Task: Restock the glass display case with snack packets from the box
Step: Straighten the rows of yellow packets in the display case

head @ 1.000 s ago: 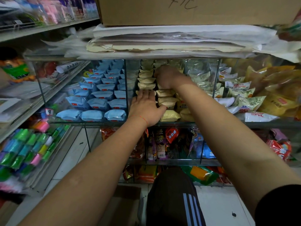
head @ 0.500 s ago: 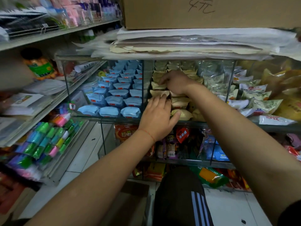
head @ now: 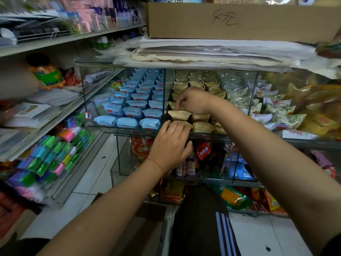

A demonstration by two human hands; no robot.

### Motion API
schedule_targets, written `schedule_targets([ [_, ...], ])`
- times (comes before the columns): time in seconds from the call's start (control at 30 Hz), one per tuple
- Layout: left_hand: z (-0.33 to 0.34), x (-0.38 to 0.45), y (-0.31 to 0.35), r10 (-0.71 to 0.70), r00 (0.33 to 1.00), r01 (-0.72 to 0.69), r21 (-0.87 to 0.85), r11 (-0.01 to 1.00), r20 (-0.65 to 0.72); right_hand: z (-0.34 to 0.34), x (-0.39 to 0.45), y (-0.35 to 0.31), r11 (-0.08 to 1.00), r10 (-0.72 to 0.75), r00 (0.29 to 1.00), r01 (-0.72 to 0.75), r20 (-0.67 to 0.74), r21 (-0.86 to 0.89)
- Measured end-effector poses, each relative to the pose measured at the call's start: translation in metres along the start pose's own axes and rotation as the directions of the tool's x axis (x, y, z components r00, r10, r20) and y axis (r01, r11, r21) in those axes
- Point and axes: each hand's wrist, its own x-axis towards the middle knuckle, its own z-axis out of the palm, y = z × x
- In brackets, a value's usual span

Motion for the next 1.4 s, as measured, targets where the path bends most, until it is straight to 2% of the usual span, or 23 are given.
schedule_targets([
  [0.1,-0.004,0.001,0.002,0.009,1.000,-0.009,0.016,1.000,-0.005,0.008,-0.009,-0.005,0.992,-0.003,0.991,0.020,0.137,-0.124],
  [0.23,-0.004,-0.001,0.000,0.071,0.997,-0.071,0.006,0.997,-0.030,0.009,-0.013,-0.008,0.988,0.000,0.986,0.026,0.167,-0.155],
  [0.3,-0.004,0.000,-0.004,0.053,0.998,-0.053,0.020,0.998,-0.017,0.007,-0.014,-0.007,0.995,-0.007,0.993,0.019,0.119,-0.094],
  [0.37,-0.004,0.004,-0.008,0.020,1.000,-0.020,0.045,0.999,0.005,-0.002,-0.019,-0.004,0.999,0.013,1.000,-0.012,0.013,-0.033],
  [0.43,-0.006,0.008,-0.011,0.008,1.000,-0.008,0.069,0.998,0.012,-0.011,-0.026,0.001,0.999,0.019,0.999,-0.021,-0.048,-0.039],
  [0.57,-0.011,0.018,-0.004,-0.028,1.000,0.028,0.126,0.992,-0.002,-0.010,-0.042,0.012,0.969,0.082,0.990,-0.053,0.115,-0.240],
  [0.63,-0.014,0.025,-0.001,-0.046,0.999,0.046,0.140,0.989,-0.003,-0.005,-0.049,0.017,0.965,0.081,0.984,-0.038,0.159,-0.260],
  [0.7,-0.016,0.032,-0.002,-0.026,1.000,0.028,0.147,0.989,-0.014,-0.007,-0.052,0.021,0.977,0.070,0.991,-0.044,0.116,-0.208],
  [0.77,-0.016,0.041,-0.003,-0.012,1.000,0.013,0.110,0.994,-0.014,-0.013,-0.052,0.030,0.979,0.112,0.994,-0.111,-0.008,-0.169],
  [0.87,-0.014,0.056,-0.003,-0.064,0.998,0.064,-0.053,0.997,0.014,-0.017,-0.049,0.049,0.944,0.205,0.959,-0.246,-0.193,-0.220],
  [0.97,-0.011,0.070,-0.002,-0.052,0.997,0.060,-0.174,0.983,0.054,-0.010,-0.050,0.058,0.912,0.255,0.960,-0.279,-0.116,-0.302],
  [1.07,-0.006,0.076,0.003,-0.007,1.000,0.013,-0.240,0.971,0.027,-0.003,-0.050,0.059,0.907,0.267,0.961,-0.277,-0.078,-0.318],
  [1.13,-0.003,0.079,0.008,-0.062,0.997,0.072,-0.265,0.961,0.046,-0.003,-0.049,0.060,0.904,0.274,0.958,-0.286,-0.083,-0.317],
  [1.23,0.001,0.084,0.011,-0.140,0.974,0.189,-0.298,0.936,0.178,-0.007,-0.050,0.060,0.903,0.279,0.959,-0.281,-0.053,-0.325],
  [1.4,0.003,0.092,0.008,-0.113,0.959,0.183,-0.268,0.946,0.258,-0.018,-0.054,0.050,0.888,0.314,0.944,-0.254,0.100,-0.384],
])
